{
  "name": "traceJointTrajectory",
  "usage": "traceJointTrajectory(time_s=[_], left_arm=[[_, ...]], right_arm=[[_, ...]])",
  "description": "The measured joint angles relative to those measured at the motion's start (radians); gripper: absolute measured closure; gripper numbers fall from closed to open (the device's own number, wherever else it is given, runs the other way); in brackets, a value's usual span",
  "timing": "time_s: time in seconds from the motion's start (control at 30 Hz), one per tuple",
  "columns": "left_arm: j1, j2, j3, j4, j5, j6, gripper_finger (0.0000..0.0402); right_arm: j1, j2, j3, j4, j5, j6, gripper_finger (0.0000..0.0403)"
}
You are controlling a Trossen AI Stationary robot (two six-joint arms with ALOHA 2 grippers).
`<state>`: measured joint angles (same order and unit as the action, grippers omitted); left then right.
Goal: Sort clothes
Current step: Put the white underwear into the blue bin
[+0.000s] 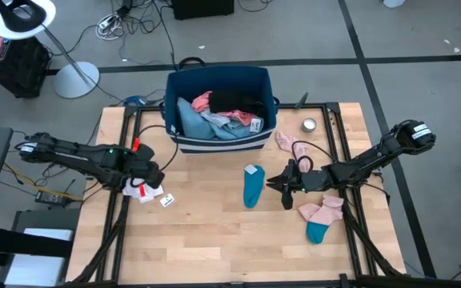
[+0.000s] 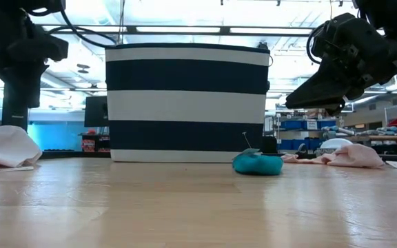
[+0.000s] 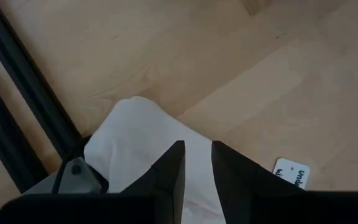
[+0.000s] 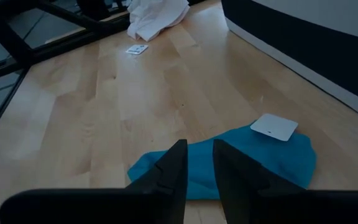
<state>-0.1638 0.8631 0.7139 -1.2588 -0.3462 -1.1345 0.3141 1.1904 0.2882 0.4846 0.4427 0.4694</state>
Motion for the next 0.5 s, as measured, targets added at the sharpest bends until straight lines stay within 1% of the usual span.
traceJointTrajectory(time_s=[0.17,0.5], left_arm=[[0.000,0.000,0.000,0.021,0.000,-0.004,0.0302],[0.000,0.000,0.000,0.034,-0.001,-0.028,0.0249]], right_arm=[[0.000,0.000,0.000,0.000,0.000,0.000,0.0325],[0.000,0.000,0.000,0.000,0.000,0.000,0.0325]])
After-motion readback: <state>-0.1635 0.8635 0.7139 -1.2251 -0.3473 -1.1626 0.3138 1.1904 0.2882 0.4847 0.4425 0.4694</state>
